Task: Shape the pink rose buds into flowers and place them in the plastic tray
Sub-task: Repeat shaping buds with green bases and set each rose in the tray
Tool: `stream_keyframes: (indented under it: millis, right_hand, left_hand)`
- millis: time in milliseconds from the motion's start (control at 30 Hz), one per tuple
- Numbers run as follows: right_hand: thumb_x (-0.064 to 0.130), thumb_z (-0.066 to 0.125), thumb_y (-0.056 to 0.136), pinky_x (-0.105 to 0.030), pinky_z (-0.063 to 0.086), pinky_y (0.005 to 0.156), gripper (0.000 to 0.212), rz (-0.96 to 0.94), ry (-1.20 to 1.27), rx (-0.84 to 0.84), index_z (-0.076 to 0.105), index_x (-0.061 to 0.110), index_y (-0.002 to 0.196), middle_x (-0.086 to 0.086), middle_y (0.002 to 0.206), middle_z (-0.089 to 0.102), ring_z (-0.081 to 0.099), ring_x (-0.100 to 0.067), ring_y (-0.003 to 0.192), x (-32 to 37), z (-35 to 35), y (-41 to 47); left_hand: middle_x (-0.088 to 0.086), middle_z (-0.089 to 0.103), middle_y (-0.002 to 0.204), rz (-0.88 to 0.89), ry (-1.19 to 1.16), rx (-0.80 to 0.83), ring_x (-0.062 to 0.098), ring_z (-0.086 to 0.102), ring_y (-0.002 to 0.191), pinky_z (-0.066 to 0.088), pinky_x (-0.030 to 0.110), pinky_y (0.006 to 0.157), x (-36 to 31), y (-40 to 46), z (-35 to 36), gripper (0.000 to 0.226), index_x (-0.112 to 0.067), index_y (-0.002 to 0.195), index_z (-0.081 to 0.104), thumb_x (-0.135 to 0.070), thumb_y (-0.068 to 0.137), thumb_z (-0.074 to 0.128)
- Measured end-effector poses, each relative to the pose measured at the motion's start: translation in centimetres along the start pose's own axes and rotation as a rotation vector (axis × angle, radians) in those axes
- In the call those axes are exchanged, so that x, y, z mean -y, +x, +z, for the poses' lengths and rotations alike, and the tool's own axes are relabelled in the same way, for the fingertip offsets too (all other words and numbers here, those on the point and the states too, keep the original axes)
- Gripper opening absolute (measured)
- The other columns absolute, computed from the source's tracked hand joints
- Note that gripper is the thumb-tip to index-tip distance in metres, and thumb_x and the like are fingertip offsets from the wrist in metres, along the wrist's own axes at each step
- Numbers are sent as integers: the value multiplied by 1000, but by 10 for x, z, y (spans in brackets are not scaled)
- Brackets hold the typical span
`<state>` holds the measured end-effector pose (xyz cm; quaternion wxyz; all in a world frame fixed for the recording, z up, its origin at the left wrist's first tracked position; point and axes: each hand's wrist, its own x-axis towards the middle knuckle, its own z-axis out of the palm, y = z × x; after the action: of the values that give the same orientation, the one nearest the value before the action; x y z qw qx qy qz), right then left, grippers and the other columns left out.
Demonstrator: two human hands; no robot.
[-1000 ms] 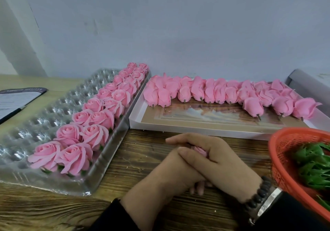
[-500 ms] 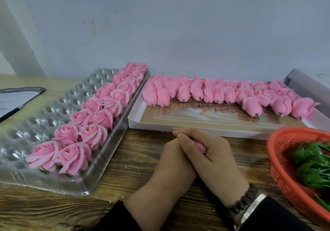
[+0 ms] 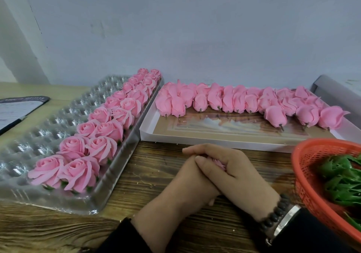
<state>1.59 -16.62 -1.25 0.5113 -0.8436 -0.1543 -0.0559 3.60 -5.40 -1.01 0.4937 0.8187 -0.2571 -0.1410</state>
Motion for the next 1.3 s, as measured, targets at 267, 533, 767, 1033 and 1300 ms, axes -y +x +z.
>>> stream_keyframes:
  millis: [267, 533, 767, 1033, 1300]
  right_hand:
    - [56, 68, 57, -7, 41, 91, 65, -21, 179, -135, 51, 43, 119, 25, 120, 60, 53, 10, 112, -6, 4, 1]
    - [64, 56, 67, -3, 41, 82, 53, -40, 142, -225, 59, 39, 113, 26, 110, 64, 56, 11, 105, -3, 9, -1]
    - [61, 59, 62, -8, 47, 75, 45, 8, 100, -135, 63, 42, 103, 21, 98, 68, 63, 6, 91, -4, 6, 1]
    - [63, 67, 54, -11, 44, 89, 72, 5, 136, -125, 49, 45, 121, 24, 119, 59, 55, 9, 109, -9, 2, 1]
    - [61, 45, 75, -8, 40, 88, 41, -69, 43, -289, 58, 42, 110, 23, 110, 63, 55, 7, 107, -2, 12, 0]
  left_hand:
    - [9, 70, 88, 156, -181, -197, 18, 67, 85, 56, 25, 73, 9, 4, -7, 9, -4, 91, 68, -5, 85, 62]
    - [-8, 65, 80, 132, -154, -197, -5, 62, 79, 48, 9, 64, 9, 6, 5, 7, -15, 87, 64, -9, 87, 61]
    - [17, 65, 80, 235, -322, -196, 16, 61, 74, 52, 26, 66, 9, 2, 4, 5, 13, 85, 62, 10, 82, 59]
    - [8, 69, 84, 193, -277, -211, 16, 66, 82, 55, 25, 73, 9, 4, -1, 7, -5, 86, 66, -1, 84, 61]
    - [1, 67, 91, 142, 47, -315, 14, 64, 87, 54, 38, 78, 10, 7, 5, 8, -16, 93, 66, -14, 88, 60]
